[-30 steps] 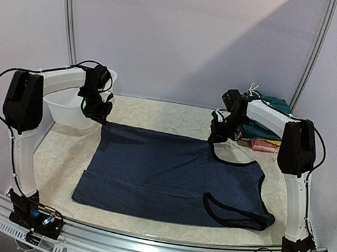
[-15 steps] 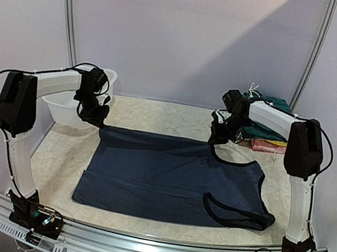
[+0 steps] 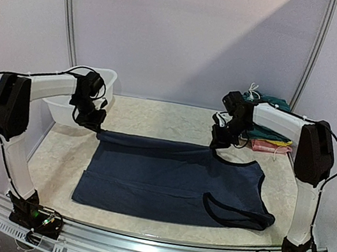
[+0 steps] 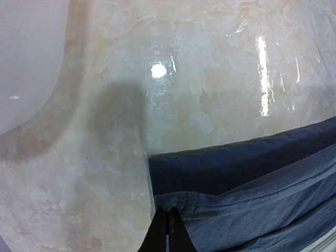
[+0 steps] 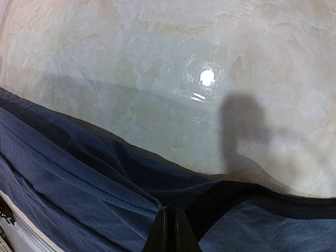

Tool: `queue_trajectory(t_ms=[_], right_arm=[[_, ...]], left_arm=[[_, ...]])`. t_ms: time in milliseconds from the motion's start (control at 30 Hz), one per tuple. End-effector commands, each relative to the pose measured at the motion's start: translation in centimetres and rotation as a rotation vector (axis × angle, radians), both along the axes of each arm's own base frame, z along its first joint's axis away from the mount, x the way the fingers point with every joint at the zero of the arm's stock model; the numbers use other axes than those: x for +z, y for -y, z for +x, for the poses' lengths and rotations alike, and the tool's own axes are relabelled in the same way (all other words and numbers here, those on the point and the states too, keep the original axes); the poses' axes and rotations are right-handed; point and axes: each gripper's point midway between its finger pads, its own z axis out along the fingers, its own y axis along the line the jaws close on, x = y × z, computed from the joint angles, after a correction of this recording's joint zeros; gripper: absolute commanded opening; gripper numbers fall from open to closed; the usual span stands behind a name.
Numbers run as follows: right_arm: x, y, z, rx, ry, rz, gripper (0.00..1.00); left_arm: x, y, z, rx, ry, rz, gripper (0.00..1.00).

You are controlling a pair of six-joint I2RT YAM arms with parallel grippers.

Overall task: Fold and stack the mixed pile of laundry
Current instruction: Fold the 1/3-folded tank top at the center of the board.

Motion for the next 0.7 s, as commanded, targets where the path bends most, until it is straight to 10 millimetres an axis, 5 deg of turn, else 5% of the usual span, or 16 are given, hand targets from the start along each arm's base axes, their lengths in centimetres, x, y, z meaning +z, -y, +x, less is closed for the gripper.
queue_trajectory(t_ms=[0, 667], right_arm=[[1.2, 0.6, -1.1, -0.007, 0.032, -0.044, 0.00], [0.2, 1.1, -5.9, -0.021, -0.006, -0.096, 0.00]], left_arm=[[0.9, -0.3, -0.5, 0.008, 0.035, -0.011, 0.00], [0.5, -1.0, -5.5, 0.052, 0.014, -0.036, 0.00]])
